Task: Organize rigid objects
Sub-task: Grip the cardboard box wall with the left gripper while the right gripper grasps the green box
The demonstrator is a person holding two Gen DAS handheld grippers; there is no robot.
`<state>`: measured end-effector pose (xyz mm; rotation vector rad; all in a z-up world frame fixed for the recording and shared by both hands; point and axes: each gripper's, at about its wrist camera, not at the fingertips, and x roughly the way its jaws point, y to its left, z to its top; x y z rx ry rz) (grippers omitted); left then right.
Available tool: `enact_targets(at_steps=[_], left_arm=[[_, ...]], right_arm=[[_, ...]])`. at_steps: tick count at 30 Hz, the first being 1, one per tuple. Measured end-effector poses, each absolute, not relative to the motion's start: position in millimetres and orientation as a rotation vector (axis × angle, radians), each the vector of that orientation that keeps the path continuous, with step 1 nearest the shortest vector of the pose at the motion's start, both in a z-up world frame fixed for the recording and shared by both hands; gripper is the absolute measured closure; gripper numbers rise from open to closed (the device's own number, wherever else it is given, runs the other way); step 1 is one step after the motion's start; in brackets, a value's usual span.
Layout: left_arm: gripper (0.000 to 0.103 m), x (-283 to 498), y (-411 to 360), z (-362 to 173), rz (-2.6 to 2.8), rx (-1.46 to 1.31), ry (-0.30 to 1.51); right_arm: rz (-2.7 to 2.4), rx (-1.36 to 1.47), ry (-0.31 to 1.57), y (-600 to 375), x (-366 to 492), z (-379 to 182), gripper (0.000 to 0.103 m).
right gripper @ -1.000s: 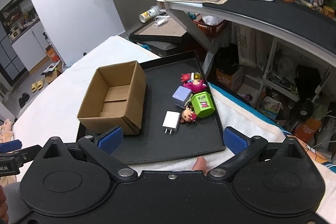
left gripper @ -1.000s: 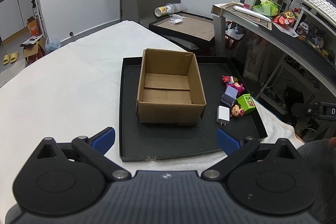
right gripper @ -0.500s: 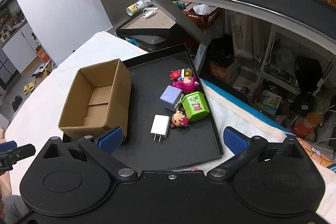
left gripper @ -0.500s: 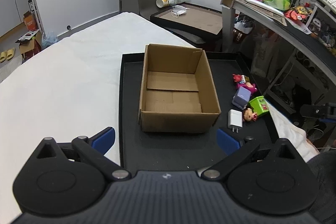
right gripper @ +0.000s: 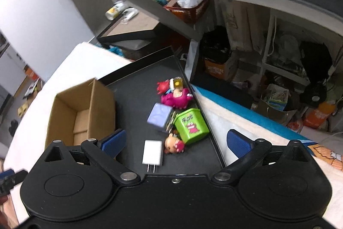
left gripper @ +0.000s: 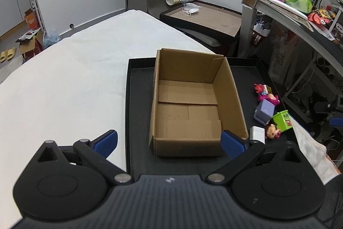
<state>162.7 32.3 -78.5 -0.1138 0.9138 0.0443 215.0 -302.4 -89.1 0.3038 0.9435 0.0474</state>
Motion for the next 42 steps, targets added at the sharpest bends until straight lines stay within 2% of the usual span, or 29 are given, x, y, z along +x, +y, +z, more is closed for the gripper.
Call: enact_targets(at_steps=[9, 14, 23, 25, 28, 32, 42], left_arm=[[0.004, 189.9, 42.4, -89.8, 0.052, -0.1, 0.866], [0.006, 206.9, 46.6, -94.5, 0.031, -0.086, 0.857], [0.029, 235.3, 60.1, -125.6, 0.017, -0.117, 0.893], [0.034, 237.2, 64.1, -134.2, 0.022, -0.143, 0.907], [0.039, 239.4, 68.4, -146.8, 0.016, -0.164, 0.933], [0.042, 238.8, 76.9, -159.6, -0.005, -0.198, 0.958], [0.073, 245.1, 85.9, -179.3, -0.071, -0.303, 1.0]], right_arm=[[0.009, 0.461, 1.006, -319.6, 239.8, -134.2, 0.028], [-0.006, 0.487, 1.036, -320.0, 250.5, -148.1, 0.028], [-0.031, 0.419, 1.082, -311.3, 273.5, -169.3, 0.043], [-0.034, 0.4, 1.084, -311.3, 277.7, -171.9, 0.052], [-0.018, 0.388, 1.102, -307.8, 282.2, -176.0, 0.06], [-0.024, 0.335, 1.108, -300.6, 286.6, -178.6, 0.061], [-0.021, 0.26, 1.122, -290.3, 297.6, -180.0, 0.055]])
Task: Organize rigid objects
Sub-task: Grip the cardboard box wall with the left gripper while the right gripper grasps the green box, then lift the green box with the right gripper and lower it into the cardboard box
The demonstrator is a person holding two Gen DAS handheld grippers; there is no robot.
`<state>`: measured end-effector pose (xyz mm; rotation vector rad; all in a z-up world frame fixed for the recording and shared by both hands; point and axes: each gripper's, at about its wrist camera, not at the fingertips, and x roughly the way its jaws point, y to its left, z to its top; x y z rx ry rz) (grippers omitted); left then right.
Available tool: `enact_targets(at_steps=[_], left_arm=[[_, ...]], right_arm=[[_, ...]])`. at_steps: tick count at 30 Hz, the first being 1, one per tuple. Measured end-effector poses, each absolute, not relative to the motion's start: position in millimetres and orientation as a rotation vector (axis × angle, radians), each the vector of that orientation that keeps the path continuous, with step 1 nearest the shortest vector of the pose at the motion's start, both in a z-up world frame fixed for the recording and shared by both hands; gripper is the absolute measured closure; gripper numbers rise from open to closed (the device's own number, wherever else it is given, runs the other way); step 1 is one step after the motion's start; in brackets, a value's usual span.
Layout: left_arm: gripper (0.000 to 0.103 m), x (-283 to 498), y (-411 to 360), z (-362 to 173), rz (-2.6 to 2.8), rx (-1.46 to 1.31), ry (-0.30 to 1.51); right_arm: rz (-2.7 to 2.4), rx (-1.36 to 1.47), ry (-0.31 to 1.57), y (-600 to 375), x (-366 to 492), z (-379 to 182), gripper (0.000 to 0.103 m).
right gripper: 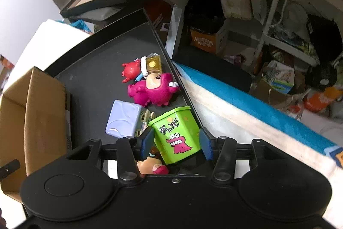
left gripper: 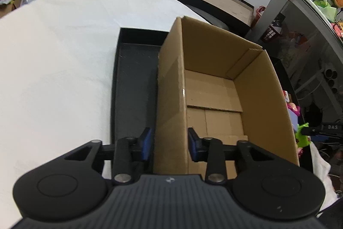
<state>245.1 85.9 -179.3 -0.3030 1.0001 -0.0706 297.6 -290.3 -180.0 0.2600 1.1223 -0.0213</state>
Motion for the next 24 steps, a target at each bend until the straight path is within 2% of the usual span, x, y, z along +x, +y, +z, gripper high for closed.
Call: enact_targets(at_steps=[12, 17, 24], left_arm=[[0.078, 241.8, 87.5, -181.4, -0.062, -0.318, 0.975], [0.078, 241.7, 82.8, -181.6, -0.04, -0.309, 0.965], [0.078, 240.9, 79.0, -182.3, -0.025, -0.289, 0.951]], right_arm=[[0.016, 0.256, 1.132, -280.4, 322.1, -189.1, 0.051], [0.037, 0.328, 1.158, -280.2, 331.8, -196.1, 0.053], [0.044, 0.288, 1.138, -268.7, 319.1, -183.9, 0.054]])
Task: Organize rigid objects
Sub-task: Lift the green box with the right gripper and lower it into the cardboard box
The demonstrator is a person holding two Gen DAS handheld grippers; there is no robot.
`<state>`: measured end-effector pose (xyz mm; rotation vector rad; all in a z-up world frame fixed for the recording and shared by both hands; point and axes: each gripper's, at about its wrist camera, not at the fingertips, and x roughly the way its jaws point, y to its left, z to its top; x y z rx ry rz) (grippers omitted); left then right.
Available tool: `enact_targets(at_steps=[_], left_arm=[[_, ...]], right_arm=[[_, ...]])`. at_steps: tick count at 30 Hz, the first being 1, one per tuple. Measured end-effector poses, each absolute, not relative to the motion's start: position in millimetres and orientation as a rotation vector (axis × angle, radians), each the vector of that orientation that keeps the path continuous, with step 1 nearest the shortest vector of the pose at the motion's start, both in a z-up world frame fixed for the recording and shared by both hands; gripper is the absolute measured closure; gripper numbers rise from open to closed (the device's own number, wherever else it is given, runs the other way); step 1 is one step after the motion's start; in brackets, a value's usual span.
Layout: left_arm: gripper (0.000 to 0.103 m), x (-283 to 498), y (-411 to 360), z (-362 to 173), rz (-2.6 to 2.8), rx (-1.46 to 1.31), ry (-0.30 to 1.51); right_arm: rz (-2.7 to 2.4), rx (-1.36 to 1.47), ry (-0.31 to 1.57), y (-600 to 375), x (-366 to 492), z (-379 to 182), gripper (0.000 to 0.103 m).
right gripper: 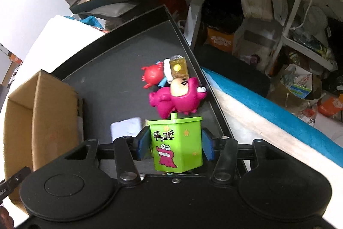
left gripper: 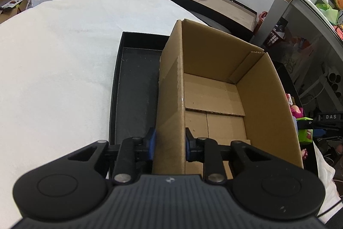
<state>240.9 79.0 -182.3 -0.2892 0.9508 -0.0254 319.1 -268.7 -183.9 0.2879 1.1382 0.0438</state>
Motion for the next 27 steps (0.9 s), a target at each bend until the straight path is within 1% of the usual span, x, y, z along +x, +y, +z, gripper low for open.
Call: enact_targets(at_steps=[14, 27], left_arm=[[0.078, 240.2, 78.5, -183.6, -0.009, -0.299, 0.951], [0.078, 240.9, 82.6, -184.8, -0.026, -0.351, 0.966]], right_arm=[[0.105, 0.384, 1.049, -267.7, 302.5, -156.2, 0.054], [0.241, 0.37, 0.995, -221.3, 299.3, -123.9, 0.054]])
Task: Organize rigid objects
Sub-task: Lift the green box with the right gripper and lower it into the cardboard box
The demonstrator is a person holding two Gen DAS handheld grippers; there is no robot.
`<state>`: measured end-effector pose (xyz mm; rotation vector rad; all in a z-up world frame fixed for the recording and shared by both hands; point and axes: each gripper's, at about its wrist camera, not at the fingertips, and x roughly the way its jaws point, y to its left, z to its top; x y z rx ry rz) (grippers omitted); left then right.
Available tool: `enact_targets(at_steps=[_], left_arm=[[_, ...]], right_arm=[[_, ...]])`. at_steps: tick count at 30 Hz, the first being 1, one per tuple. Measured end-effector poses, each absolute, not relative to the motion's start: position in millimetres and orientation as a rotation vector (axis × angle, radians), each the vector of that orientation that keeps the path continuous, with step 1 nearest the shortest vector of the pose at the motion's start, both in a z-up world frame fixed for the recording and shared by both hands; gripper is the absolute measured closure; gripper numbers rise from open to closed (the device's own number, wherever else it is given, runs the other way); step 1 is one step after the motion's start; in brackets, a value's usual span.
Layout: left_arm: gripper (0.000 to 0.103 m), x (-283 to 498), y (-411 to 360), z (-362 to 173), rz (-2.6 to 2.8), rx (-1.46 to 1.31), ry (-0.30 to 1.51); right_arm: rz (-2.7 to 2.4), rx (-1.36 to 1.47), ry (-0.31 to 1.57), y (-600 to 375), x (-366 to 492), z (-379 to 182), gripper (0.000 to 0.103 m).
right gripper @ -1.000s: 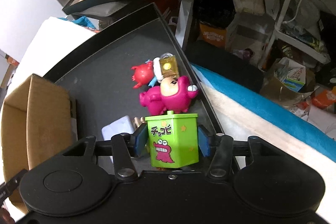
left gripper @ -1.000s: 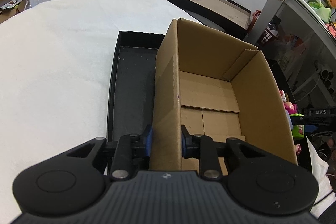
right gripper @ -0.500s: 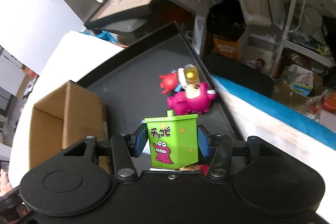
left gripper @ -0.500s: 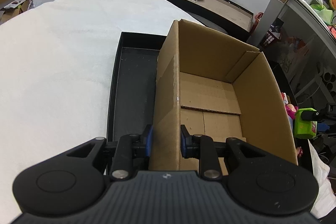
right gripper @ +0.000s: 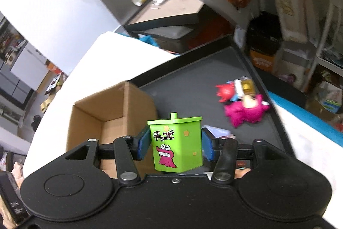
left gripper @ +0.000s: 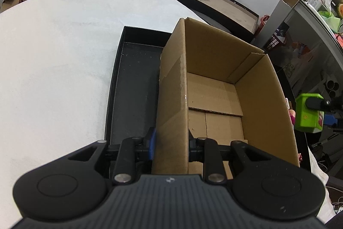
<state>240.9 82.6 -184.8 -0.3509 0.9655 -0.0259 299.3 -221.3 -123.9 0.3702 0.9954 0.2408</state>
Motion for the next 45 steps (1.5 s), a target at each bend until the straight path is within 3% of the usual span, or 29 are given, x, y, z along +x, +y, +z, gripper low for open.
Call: enact_targets(at_steps=[16, 45], left_arm=[[0.077, 240.2, 84.0, -187.0, -0.045, -0.395, 0.984], [0.076, 245.1, 93.9, -191.2, -0.076, -0.458, 0.982]], right_arm=[[0.351, 0.34, 0.927, -160.6, 310.6, -93.7, 0.054], [0.46, 0.189, 1.031, -65.3, 337.4, -129.6, 0.051]])
